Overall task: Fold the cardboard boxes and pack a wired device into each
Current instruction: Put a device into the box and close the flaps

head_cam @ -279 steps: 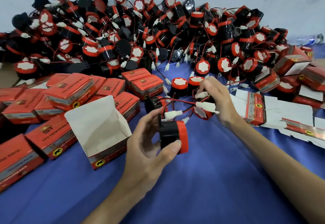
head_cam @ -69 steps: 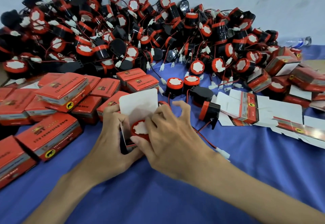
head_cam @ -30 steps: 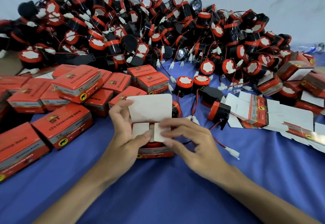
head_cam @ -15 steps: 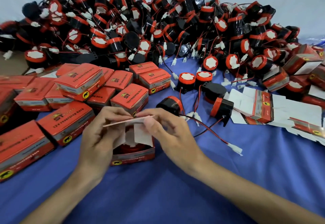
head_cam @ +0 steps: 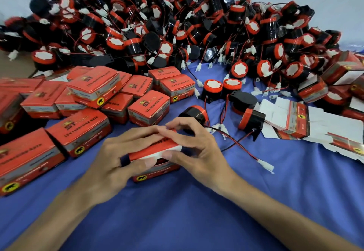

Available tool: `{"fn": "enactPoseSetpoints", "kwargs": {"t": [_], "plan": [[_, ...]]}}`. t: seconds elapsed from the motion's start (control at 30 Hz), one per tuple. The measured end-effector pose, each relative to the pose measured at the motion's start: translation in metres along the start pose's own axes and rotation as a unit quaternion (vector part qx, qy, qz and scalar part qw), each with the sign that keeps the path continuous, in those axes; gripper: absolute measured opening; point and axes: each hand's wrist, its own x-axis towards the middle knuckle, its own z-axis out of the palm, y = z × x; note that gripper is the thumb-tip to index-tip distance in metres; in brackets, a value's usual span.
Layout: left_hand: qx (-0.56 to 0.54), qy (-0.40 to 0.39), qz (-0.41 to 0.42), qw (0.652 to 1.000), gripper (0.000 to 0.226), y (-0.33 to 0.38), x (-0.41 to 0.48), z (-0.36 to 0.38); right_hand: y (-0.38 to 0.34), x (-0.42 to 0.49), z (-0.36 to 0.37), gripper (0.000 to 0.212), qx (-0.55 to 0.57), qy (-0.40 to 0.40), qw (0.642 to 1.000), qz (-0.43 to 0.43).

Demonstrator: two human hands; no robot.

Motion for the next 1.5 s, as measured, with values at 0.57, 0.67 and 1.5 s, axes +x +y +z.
{"fn": "enactPoseSetpoints", "kwargs": {"t": [0.57,0.67,1.5], "plan": [[0.185,-0.034,0.135,0.973,0.046,-0.013,-0.005,-0.005,0.004,0.001,-0.019,0.046,-0.046,-0.126,0.990,-0.047],[0.135,-0.031,0.113,0.984,0.045,-0.013,-0.003,-0.005,0.006,0.002,-0.020,0.041,-0.063,-0.108,0.989,-0.077],[0.355,0.010,0.202,0.913,0.036,-0.012,-0.011,0.000,-0.002,0.003,-0.050,0.035,-0.294,0.073,0.923,-0.237]]}}
